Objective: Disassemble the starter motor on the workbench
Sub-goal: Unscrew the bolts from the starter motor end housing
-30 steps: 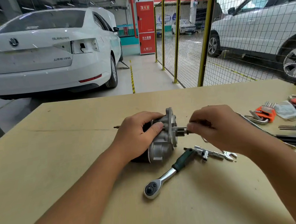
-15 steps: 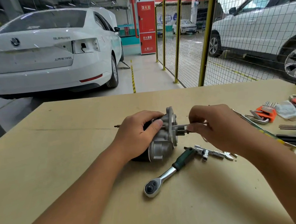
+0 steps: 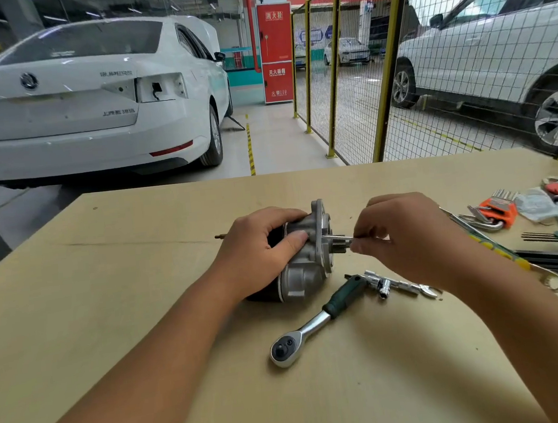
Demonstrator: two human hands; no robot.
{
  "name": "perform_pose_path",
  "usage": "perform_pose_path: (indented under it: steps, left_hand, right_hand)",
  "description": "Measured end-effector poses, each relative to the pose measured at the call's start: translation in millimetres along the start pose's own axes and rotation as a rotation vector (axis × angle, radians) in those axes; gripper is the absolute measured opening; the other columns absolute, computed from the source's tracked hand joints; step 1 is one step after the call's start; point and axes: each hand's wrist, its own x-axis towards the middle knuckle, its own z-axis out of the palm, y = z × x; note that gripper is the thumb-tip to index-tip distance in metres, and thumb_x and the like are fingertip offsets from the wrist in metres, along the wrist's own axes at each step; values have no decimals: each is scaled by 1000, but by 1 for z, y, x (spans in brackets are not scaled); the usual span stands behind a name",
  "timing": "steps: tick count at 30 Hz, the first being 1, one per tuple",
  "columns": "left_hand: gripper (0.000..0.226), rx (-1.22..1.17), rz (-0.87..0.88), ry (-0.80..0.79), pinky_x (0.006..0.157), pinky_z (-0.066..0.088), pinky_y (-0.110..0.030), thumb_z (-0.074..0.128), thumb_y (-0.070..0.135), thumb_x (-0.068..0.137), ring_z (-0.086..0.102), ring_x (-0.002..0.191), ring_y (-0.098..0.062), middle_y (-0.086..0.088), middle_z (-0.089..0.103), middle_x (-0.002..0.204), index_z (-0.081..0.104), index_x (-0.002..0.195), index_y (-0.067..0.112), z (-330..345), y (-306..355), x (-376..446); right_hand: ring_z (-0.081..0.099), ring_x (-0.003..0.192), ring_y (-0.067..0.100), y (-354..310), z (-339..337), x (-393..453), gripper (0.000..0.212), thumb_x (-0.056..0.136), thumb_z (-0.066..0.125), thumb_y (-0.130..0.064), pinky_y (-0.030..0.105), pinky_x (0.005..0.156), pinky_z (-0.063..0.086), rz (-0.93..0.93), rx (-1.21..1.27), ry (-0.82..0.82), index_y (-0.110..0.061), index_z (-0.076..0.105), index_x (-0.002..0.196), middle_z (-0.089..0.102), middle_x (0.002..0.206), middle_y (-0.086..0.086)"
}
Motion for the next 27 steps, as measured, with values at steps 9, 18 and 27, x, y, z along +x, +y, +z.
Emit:
perform_pose_path:
  steps: [9,18,27]
  left_hand:
    - [38,-25,0,0,100,52,-39,62,43,91,65,109,-3,18,72,113,74,123,28,1,1,1]
    - [40,-3,13,0,101,52,-40,62,46,89,65,111,-5,18,72,116,72,125,30,1,3,0]
    - [37,-21,13,14,100,53,-39,62,46,91,65,109,-1,21,72,114,73,123,31,1,-1,1]
  right_hand:
    - [57,68,1,3,7,-3,11,90,66,-45,20,55,38,27,203,22,-34,68,86,61,63,-12]
    - [57,75,11,-1,8,0,7,90,72,-28,38,72,51,-22,36,43,-23,75,87,61,79,-14]
    - [56,75,3,-1,10,-3,22,87,59,-53,31,66,48,19,45,-14,-35,70,91,63,78,-16]
